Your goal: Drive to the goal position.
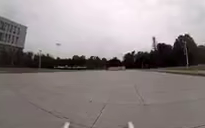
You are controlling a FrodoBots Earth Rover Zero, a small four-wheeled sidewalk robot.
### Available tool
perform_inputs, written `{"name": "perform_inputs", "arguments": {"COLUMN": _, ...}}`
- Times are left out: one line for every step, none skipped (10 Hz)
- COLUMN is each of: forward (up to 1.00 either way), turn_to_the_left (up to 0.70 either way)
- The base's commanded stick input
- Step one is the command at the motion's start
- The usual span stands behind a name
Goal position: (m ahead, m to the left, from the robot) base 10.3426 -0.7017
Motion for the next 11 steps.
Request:
{"name": "perform_inputs", "arguments": {"forward": 0.85, "turn_to_the_left": 0.00}}
{"name": "perform_inputs", "arguments": {"forward": 0.85, "turn_to_the_left": 0.00}}
{"name": "perform_inputs", "arguments": {"forward": 0.85, "turn_to_the_left": 0.00}}
{"name": "perform_inputs", "arguments": {"forward": 0.85, "turn_to_the_left": 0.00}}
{"name": "perform_inputs", "arguments": {"forward": 0.85, "turn_to_the_left": 0.00}}
{"name": "perform_inputs", "arguments": {"forward": 0.85, "turn_to_the_left": 0.00}}
{"name": "perform_inputs", "arguments": {"forward": 0.85, "turn_to_the_left": 0.00}}
{"name": "perform_inputs", "arguments": {"forward": 0.85, "turn_to_the_left": 0.00}}
{"name": "perform_inputs", "arguments": {"forward": 0.85, "turn_to_the_left": 0.00}}
{"name": "perform_inputs", "arguments": {"forward": 0.85, "turn_to_the_left": 0.00}}
{"name": "perform_inputs", "arguments": {"forward": 0.85, "turn_to_the_left": 0.00}}
